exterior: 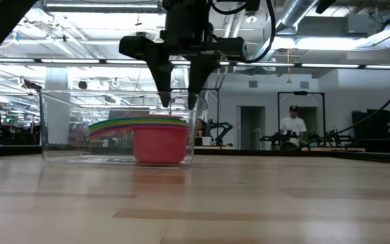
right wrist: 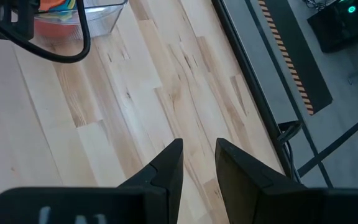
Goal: Nest measuring cups in basket
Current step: Stack the orange measuring cup on top the light blue measuring cup in the transparent bin
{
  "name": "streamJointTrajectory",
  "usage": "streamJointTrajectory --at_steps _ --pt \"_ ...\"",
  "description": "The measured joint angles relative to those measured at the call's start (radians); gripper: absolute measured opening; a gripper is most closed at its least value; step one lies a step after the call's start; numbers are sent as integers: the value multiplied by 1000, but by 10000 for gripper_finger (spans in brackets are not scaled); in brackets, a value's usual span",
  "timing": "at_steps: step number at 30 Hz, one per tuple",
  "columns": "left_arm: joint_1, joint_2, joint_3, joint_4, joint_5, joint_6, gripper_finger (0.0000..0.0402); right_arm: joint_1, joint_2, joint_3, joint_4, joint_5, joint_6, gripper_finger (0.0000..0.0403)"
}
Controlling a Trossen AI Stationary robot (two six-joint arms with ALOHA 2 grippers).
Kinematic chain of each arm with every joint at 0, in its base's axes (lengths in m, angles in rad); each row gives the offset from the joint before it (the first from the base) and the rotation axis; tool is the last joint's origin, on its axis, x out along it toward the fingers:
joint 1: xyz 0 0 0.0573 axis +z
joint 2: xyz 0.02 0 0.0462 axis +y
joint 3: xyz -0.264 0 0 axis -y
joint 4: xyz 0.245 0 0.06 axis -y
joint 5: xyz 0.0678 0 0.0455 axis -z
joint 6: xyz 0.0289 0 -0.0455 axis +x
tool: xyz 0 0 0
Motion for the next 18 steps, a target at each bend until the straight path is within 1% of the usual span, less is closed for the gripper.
streamJointTrajectory --at_steps 4,6,10,13,16,18 --pt "0 0 0 -2 -12 10 185 0 0 0 0 0 1 118" --pt "0 0 0 -18 -46 30 186 0 0 0 0 0 2 118" --pt "2 -2 20 -118 -105 106 186 0 0 0 0 0 2 118" --pt "5 -3 22 -109 -161 282 184 0 0 0 3 0 2 118" --pt "14 -3 15 -110 -151 480 171 0 0 0 3 0 2 118" --pt "18 -1 8 -112 -146 608 152 0 0 0 2 0 2 118"
